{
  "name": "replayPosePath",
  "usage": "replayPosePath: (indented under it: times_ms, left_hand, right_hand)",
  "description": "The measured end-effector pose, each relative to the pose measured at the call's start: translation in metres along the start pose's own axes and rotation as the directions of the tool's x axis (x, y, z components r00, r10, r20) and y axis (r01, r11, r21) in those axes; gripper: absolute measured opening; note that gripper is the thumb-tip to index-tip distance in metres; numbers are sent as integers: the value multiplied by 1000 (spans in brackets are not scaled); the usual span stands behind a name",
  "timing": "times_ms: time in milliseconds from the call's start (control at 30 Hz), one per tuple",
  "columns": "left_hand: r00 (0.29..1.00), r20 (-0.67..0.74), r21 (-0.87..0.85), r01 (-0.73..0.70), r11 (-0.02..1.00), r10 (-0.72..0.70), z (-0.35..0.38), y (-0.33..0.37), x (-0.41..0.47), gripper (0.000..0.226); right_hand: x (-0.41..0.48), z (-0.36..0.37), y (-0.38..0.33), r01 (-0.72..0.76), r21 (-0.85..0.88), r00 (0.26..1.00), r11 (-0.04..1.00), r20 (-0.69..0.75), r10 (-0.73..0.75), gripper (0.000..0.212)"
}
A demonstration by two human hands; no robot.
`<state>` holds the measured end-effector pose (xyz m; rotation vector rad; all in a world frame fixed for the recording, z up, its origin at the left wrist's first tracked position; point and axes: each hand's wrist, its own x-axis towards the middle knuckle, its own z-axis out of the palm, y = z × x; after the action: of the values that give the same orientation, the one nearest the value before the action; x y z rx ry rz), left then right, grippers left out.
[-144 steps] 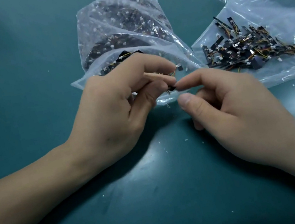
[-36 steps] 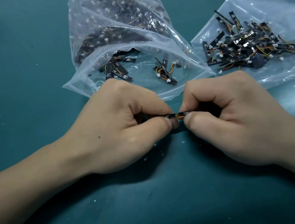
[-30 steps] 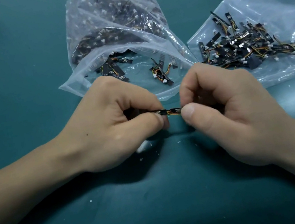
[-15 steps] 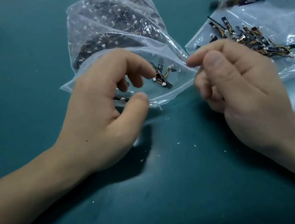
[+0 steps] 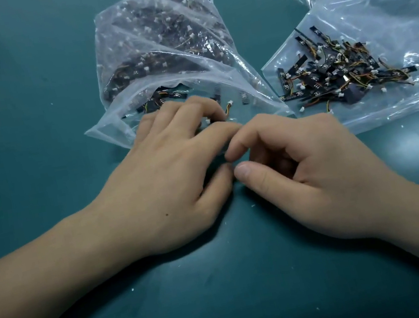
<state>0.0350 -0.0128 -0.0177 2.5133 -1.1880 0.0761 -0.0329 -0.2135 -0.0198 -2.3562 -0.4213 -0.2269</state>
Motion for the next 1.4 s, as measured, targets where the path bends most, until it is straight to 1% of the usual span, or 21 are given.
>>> replayPosePath:
  times_ms: [100, 200, 267, 367, 500, 633, 733, 800, 933, 1000, 1067, 1133, 1200, 1333, 1400]
  left_hand:
    - [998, -50, -4, 50, 999, -50, 2, -1, -1, 33]
    - [980, -90, 114, 186, 976, -177, 3, 1, -4, 39]
    - [972, -92, 149, 227, 963, -215, 3, 1, -5, 45]
    - [979, -111, 164, 188, 968, -172, 2, 1, -4, 47]
    - [976, -172, 86, 151, 985, -135, 4, -1, -2, 44]
    - [943, -308, -24, 129, 991, -130, 2, -5, 0, 30]
    - [937, -330, -92, 87, 992, -113, 2, -8, 2, 21]
    - [933, -349, -134, 48, 990, -92, 2, -9, 2, 17]
    - [900, -424, -206, 9, 979, -98, -1, -6, 1, 11]
    - [886, -444, -250, 21, 968, -134, -1, -4, 0, 10]
    - [883, -433, -308, 46, 950, -183, 0, -4, 0, 10]
    - [882, -414, -361, 69, 930, -226, 0, -5, 0, 10]
    - [877, -420, -380, 64, 923, -234, 0, -7, 1, 11]
    - [863, -462, -410, -7, 912, -202, 0, -6, 0, 9]
    - [854, -492, -431, -71, 900, -169, 0, -6, -1, 8]
  right_hand:
    - [0, 0, -1, -7, -16, 1000, 1000, 19, 7, 5]
    - [1, 0, -1, -10, -23, 1000, 1000, 29, 11, 5]
    - [1, -1, -1, -12, -28, 999, 1000, 34, 13, 5]
    - [1, -1, -1, -17, -33, 999, 999, 36, 18, 5]
    - [1, -1, -2, -21, -37, 999, 999, 28, 22, 5]
    - [1, 0, -1, -44, -43, 999, 998, -22, 43, 4]
    - [1, 1, -1, -52, -38, 998, 998, -34, 50, 3]
    - [1, 2, -1, -70, -13, 996, 997, -59, 69, 9]
    - [0, 3, 0, -148, 122, 979, 981, -121, 163, 35]
    - [0, 3, -1, -162, 104, 978, 981, -115, 174, 45]
    - [1, 3, -2, -163, 50, 981, 985, -100, 168, 51]
    - [1, 4, -2, -165, 17, 982, 986, -94, 166, 54]
    - [1, 4, -2, -170, 10, 981, 985, -90, 170, 55]
    - [2, 5, -2, -172, -19, 982, 985, -87, 170, 53]
    - [1, 4, -2, -174, -17, 981, 985, -91, 172, 49]
